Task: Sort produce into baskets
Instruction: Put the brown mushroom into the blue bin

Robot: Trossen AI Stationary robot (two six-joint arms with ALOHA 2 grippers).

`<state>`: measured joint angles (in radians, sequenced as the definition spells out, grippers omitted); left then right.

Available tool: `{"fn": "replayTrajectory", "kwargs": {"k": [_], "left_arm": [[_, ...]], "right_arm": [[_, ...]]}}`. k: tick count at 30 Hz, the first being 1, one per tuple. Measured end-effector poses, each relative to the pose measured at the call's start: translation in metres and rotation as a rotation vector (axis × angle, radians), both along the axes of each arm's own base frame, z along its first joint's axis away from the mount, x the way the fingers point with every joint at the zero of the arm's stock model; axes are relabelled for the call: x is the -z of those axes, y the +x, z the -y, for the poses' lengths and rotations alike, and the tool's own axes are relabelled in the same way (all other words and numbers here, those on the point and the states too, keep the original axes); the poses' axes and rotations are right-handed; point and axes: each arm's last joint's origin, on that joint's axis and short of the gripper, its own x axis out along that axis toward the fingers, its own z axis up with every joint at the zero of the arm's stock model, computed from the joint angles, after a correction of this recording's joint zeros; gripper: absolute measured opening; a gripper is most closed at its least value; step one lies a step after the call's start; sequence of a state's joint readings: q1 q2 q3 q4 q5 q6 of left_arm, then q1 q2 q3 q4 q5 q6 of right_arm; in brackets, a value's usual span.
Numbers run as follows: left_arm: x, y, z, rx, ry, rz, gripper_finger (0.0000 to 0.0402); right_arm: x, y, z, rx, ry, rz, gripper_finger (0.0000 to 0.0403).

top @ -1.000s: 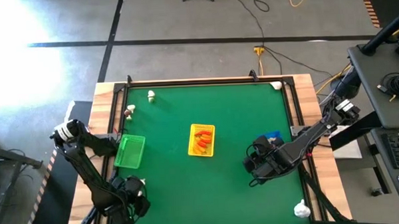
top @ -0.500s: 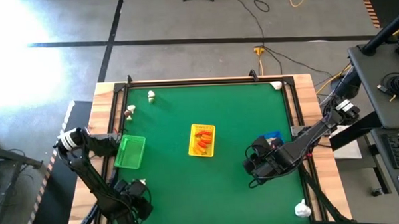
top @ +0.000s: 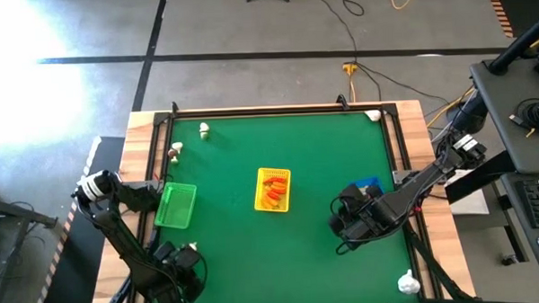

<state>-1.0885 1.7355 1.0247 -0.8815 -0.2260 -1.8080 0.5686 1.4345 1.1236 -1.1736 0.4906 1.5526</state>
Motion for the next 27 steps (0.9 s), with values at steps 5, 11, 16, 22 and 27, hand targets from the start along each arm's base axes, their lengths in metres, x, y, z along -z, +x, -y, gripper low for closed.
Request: {"fn": "replayTrajectory", "kwargs": {"k": [5, 11, 16, 22, 27], "left_arm": [[-0.004, 0.001, 0.004, 0.08, -0.015, -0.021, 0.0172], [-0.001, -0.003, 0.0, 0.146, 0.015, -0.112, 0.0225], [0.005, -0.008, -0.004, 0.231, 0.061, -0.145, 0.0222], [0.01, -0.027, -0.006, 0.259, 0.083, -0.152, 0.0179], [0.015, -0.034, -0.005, 0.282, 0.074, -0.126, 0.0114]], "right_arm": [[0.0, 0.003, 0.004, 0.031, -0.023, 0.027, 0.0095], [0.0, 0.009, 0.012, 0.072, -0.01, 0.049, 0.0085], [-0.001, 0.021, 0.019, 0.111, 0.027, 0.117, 0.0079], [-0.004, 0.038, 0.025, 0.132, 0.088, 0.239, 0.0073], [-0.009, 0.052, 0.022, 0.123, 0.145, 0.368, 0.0074]]}}
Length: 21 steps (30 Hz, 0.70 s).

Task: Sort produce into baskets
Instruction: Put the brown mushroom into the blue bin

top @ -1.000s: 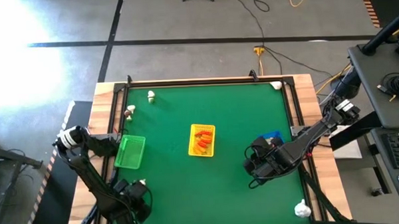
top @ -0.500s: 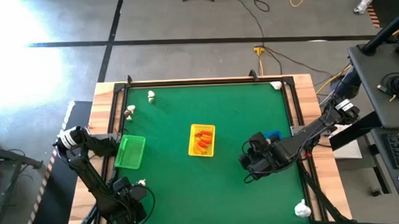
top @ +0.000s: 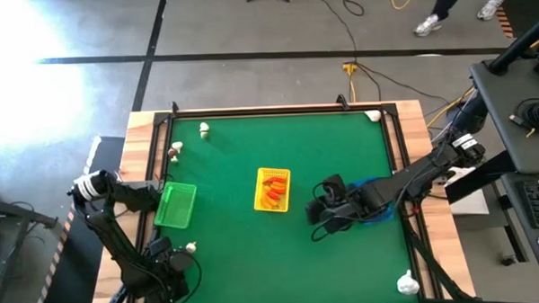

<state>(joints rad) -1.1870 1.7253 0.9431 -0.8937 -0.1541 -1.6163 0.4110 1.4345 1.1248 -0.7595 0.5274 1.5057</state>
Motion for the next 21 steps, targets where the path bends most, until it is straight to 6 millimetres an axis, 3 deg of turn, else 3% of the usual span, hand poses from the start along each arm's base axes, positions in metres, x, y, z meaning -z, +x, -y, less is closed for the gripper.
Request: {"fn": "replayTrajectory", "kwargs": {"k": [6, 9, 12, 17, 21], "left_arm": [[0.0, -0.002, 0.0, 0.017, 0.004, 0.03, 0.0022], [0.0, -0.001, -0.002, 0.029, 0.042, 0.089, 0.0011], [-0.002, 0.008, -0.007, 0.105, 0.144, 0.26, 0.0017], [-0.005, 0.037, -0.017, 0.21, 0.358, 0.6, 0.0021], [-0.002, 0.079, -0.025, 0.182, 0.366, 0.732, 0.0019]], "right_arm": [[-0.012, 0.015, -0.007, -0.083, 0.014, 0.146, 0.0069], [-0.018, 0.022, -0.01, -0.102, 0.018, 0.231, 0.0063], [-0.016, 0.031, -0.018, -0.147, -0.017, 0.285, 0.0058], [0.009, 0.048, -0.043, -0.252, -0.058, 0.301, 0.0053], [0.041, 0.06, -0.075, -0.379, -0.077, 0.317, 0.0053]]}}
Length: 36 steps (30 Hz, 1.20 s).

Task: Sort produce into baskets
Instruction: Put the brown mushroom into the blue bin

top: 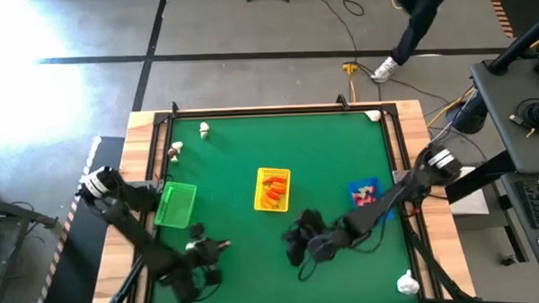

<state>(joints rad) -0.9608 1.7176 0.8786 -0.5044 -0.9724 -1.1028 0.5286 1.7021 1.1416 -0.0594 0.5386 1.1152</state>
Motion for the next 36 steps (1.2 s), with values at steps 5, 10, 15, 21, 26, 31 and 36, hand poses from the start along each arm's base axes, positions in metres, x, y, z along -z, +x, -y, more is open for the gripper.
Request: {"fn": "replayTrajectory", "kwargs": {"k": [5, 10, 15, 21, 26, 31, 36], "left_arm": [[0.002, 0.065, -0.013, 0.159, -0.275, 0.078, 0.0019], [0.013, 0.111, -0.031, 0.157, -0.441, 0.107, 0.0019], [0.028, 0.146, -0.027, 0.091, -0.482, 0.116, 0.002], [0.033, 0.177, -0.011, 0.065, -0.552, 0.15, 0.0048], [0.024, 0.175, -0.007, 0.043, -0.529, 0.057, 0.0112], [0.001, 0.165, -0.001, 0.033, -0.484, -0.038, 0.0171], [-0.014, 0.152, 0.014, 0.044, -0.395, -0.176, 0.0209]], "right_arm": [[0.037, 0.0, -0.032, -0.092, -0.055, -0.016, 0.0054], [0.051, -0.006, -0.051, -0.167, -0.072, -0.06, 0.0054], [0.051, -0.026, -0.055, -0.261, -0.147, -0.145, 0.0054], [0.042, -0.047, -0.04, -0.342, -0.275, -0.173, 0.0065], [0.048, -0.045, -0.031, -0.441, -0.429, -0.197, 0.0127], [0.058, -0.038, -0.031, -0.496, -0.51, -0.196, 0.0198], [0.068, -0.025, -0.038, -0.539, -0.568, -0.095, 0.0241]]}}
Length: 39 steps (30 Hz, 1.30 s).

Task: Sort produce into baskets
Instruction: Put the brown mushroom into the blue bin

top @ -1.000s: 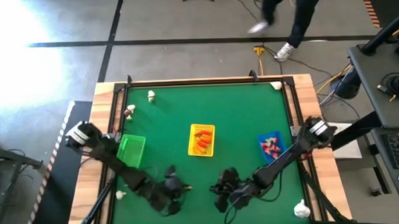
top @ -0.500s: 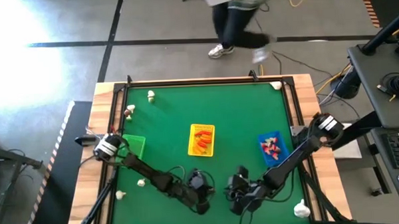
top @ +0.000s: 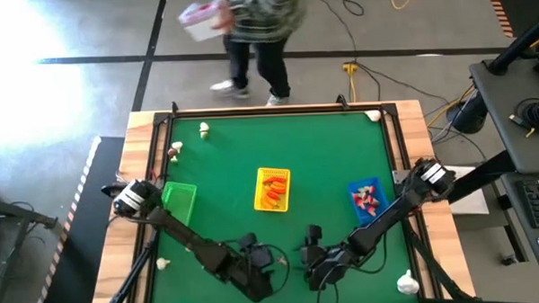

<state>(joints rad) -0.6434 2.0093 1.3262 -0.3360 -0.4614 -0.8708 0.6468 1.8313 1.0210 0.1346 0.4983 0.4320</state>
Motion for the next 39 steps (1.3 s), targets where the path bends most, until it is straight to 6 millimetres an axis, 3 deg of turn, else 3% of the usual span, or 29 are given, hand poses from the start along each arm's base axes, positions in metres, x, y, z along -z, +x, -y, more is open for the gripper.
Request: {"fn": "replayTrajectory", "kwargs": {"k": [7, 14, 19, 24, 31, 34, 39], "left_arm": [[-0.005, -0.036, -0.014, -0.039, 0.058, -0.045, 0.0235], [0.001, -0.067, -0.031, -0.035, 0.021, -0.008, 0.0238], [0.003, -0.084, -0.037, -0.048, -0.013, 0.004, 0.0238], [0.005, -0.092, -0.036, -0.042, -0.02, -0.001, 0.0238], [0.005, -0.094, -0.037, -0.034, 0.006, 0.003, 0.0238], [0.005, -0.094, -0.037, -0.035, 0.008, 0.005, 0.0238], [0.005, -0.094, -0.037, -0.034, 0.01, 0.007, 0.0238]], "right_arm": [[0.019, 0.02, -0.003, 0.0, -0.054, 0.047, 0.0276], [0.029, 0.057, -0.004, 0.054, 0.01, 0.057, 0.0283], [0.029, 0.07, 0.005, 0.069, 0.032, 0.035, 0.0244], [0.027, 0.068, 0.013, 0.098, -0.031, -0.101, 0.016], [0.002, 0.059, 0.023, 0.115, -0.128, -0.323, 0.0021], [-0.03, 0.05, 0.029, 0.161, -0.176, -0.338, 0.0013], [-0.084, 0.011, 0.057, 0.338, -0.308, -0.319, 0.0009]]}}
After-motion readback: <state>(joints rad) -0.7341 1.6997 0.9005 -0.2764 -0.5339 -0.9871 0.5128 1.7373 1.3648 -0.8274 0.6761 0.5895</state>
